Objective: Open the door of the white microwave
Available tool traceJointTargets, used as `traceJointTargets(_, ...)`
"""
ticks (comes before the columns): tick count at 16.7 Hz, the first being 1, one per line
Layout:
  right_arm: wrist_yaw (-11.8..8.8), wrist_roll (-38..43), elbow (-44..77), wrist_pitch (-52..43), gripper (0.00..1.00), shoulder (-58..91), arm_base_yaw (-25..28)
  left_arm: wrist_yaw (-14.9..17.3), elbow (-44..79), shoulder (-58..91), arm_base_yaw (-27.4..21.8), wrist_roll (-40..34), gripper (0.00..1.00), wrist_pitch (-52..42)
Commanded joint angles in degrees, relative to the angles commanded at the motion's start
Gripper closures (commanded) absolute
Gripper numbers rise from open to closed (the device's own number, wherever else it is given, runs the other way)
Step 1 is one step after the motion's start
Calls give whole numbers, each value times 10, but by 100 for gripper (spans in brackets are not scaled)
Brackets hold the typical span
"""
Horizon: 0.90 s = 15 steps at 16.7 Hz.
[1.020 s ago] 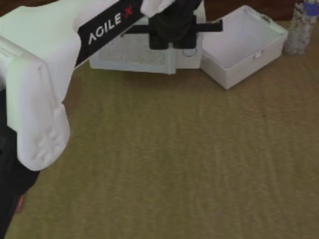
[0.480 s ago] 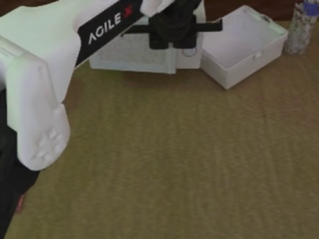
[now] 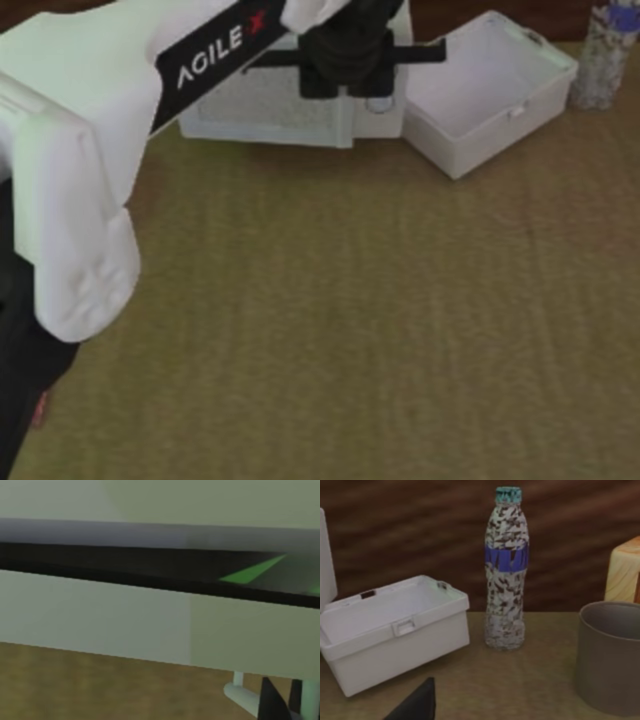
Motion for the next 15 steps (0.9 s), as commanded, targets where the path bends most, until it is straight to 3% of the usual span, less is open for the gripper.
traceJointTargets(8, 0, 0, 0, 0, 0, 0, 0, 2, -2, 0, -5, -1, 100, 3)
traceJointTargets(15, 0, 0, 0, 0, 0, 0, 0, 20, -114, -65, 2, 46, 100, 62)
